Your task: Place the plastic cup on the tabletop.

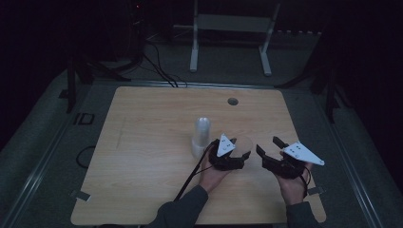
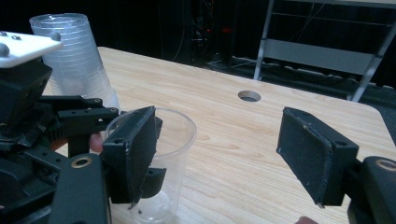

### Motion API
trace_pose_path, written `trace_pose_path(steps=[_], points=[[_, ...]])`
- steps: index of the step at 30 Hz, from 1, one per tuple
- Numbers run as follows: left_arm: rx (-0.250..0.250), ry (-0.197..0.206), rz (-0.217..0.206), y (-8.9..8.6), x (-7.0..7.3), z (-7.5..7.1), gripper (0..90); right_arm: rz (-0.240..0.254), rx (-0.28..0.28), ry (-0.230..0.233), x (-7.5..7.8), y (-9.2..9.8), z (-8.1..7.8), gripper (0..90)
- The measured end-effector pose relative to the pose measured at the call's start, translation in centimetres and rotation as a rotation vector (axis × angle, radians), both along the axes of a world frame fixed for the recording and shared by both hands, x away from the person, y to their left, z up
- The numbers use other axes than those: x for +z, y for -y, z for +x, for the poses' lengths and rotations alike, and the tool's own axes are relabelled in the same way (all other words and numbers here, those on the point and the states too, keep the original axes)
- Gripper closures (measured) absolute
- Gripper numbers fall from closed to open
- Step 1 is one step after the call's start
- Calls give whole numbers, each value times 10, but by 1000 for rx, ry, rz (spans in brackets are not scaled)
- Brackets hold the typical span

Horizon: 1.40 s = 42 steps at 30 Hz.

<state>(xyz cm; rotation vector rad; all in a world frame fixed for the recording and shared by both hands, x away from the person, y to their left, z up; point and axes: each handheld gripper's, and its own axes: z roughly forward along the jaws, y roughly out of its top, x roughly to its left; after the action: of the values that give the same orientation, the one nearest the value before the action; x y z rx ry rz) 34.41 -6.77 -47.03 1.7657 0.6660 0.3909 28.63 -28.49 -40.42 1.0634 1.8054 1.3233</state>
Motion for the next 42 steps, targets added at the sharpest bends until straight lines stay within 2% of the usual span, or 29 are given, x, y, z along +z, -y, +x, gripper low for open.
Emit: trace_pose_path(steps=[18, 33, 42], points=[[-24, -15, 13, 0, -11, 2, 276, 0, 4, 0, 0, -1, 0, 281], [-47, -28, 43, 2, -19, -1, 272, -2, 8, 2, 1, -2, 1, 282], [-44, -57, 74, -4, -21, -5, 163, -2, 6, -1, 0, -2, 1, 281]])
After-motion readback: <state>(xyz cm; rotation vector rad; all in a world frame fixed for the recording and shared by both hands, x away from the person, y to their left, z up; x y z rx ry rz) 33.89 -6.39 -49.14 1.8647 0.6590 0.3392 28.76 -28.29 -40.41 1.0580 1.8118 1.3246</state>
